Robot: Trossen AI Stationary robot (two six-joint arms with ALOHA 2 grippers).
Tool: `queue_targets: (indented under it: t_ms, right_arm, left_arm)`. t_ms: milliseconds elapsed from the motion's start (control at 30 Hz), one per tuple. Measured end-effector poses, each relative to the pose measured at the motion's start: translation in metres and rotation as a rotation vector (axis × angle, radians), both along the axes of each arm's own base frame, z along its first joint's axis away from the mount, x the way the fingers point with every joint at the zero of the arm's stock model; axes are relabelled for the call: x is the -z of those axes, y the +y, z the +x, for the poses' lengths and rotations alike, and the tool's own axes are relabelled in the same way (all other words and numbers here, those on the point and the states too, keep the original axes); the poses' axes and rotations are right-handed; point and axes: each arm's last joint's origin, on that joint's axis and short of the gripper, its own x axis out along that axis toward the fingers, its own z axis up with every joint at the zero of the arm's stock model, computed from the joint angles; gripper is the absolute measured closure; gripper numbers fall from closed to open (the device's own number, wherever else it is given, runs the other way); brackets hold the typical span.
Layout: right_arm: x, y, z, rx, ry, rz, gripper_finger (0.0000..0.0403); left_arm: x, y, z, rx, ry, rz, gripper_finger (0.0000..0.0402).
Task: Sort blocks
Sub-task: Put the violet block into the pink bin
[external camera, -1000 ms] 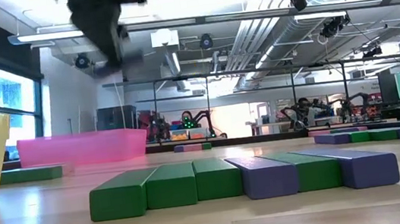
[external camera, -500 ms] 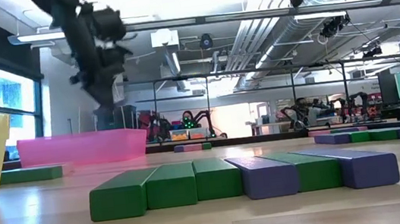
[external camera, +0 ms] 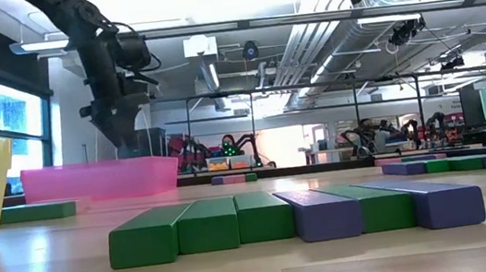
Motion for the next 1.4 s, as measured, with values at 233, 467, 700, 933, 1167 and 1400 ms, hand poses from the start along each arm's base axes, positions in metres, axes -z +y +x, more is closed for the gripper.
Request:
queue_targets:
  t_ms: [233, 467, 700, 933, 1167, 1400]
  right_arm:
    - [0.002, -0.005, -0.001, 0.024, -0.004, 0.055, 0.0331]
    - [0.054, -0.015, -0.017, 0.038, 0.481, 0.351, 0.0278]
    - [0.105, -0.017, 0.001, 0.071, 0.837, 0.458, 0.0194]
    - [0.154, -0.024, 0.007, 0.382, 1.102, 0.617, 0.0193]
    - [0.178, -0.033, 0.020, 0.455, 1.112, 0.646, 0.0199]
    - [0.200, -0.043, 0.026, 0.480, 1.161, 0.697, 0.0199]
  left_arm:
    - [-0.033, -0.017, 0.018, 0.106, -0.393, -0.182, 0.0135]
    - [-0.067, -0.077, 0.040, 0.280, -0.817, -0.048, 0.0133]
    - [-0.073, -0.112, 0.047, 0.322, -1.102, 0.000, 0.0133]
    - [-0.074, -0.115, 0.048, 0.325, -1.109, -0.001, 0.0133]
    - [-0.074, -0.115, 0.048, 0.351, -1.108, -0.007, 0.0133]
    - [-0.073, -0.115, 0.048, 0.353, -1.099, -0.012, 0.0133]
